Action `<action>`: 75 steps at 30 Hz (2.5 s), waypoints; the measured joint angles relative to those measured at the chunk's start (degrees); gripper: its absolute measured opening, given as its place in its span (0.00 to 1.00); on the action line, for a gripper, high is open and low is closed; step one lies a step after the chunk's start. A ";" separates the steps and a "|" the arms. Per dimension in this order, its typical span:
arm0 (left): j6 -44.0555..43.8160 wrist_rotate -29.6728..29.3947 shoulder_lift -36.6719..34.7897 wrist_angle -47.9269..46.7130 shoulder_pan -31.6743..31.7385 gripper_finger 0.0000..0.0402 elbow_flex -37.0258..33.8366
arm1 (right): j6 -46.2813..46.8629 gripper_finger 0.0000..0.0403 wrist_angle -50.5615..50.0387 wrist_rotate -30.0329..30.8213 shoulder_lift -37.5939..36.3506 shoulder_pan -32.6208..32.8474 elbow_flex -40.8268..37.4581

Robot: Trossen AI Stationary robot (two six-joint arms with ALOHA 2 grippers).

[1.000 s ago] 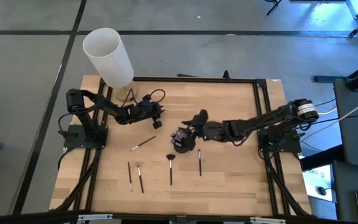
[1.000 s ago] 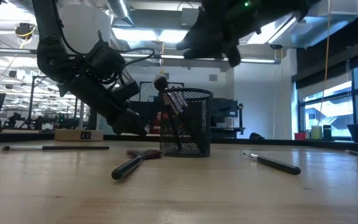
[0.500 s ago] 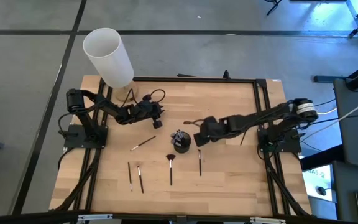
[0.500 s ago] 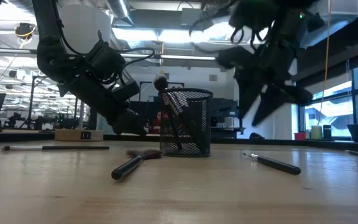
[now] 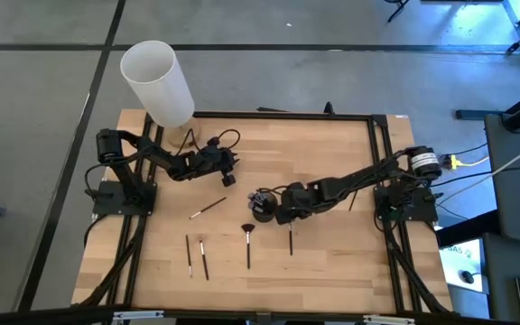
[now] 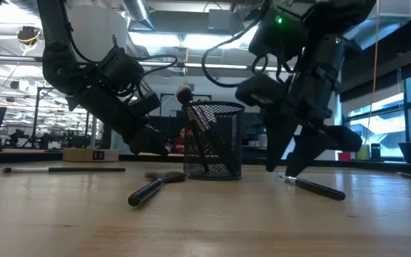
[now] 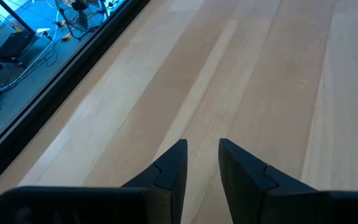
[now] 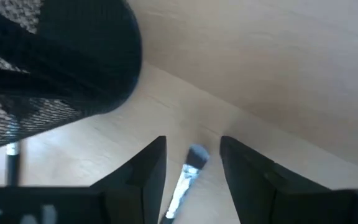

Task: Pick & Place Makeup Brushes
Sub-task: Put the eyeshadow brush into the makeup organizer

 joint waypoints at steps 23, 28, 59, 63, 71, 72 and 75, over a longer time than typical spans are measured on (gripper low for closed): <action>-0.33 -0.91 0.00 -0.11 0.02 0.22 0.00 | -6.81 0.02 -15.35 -2.86 9.45 3.81 9.97; -0.35 -0.91 0.00 -0.13 0.00 0.22 0.00 | -9.61 0.01 -16.09 -1.75 9.12 3.81 9.91; -0.39 -0.87 0.00 -0.15 0.00 0.22 0.00 | -13.08 0.38 -18.98 6.59 -4.76 3.20 -0.75; -0.39 -0.89 0.00 -0.15 0.00 0.22 0.00 | -14.88 0.49 -15.23 4.17 -4.76 3.18 -1.00; -0.39 -0.87 0.00 -0.15 0.00 0.22 0.00 | -16.87 0.49 -12.50 4.08 -3.37 2.78 -0.96; -0.39 -0.87 0.00 -0.15 0.00 0.22 0.00 | -17.49 0.47 -12.41 3.40 -3.11 2.78 -0.92; -0.39 -0.88 0.00 -0.15 0.00 0.22 0.00 | -18.67 0.41 -12.46 0.96 -2.48 2.69 -0.84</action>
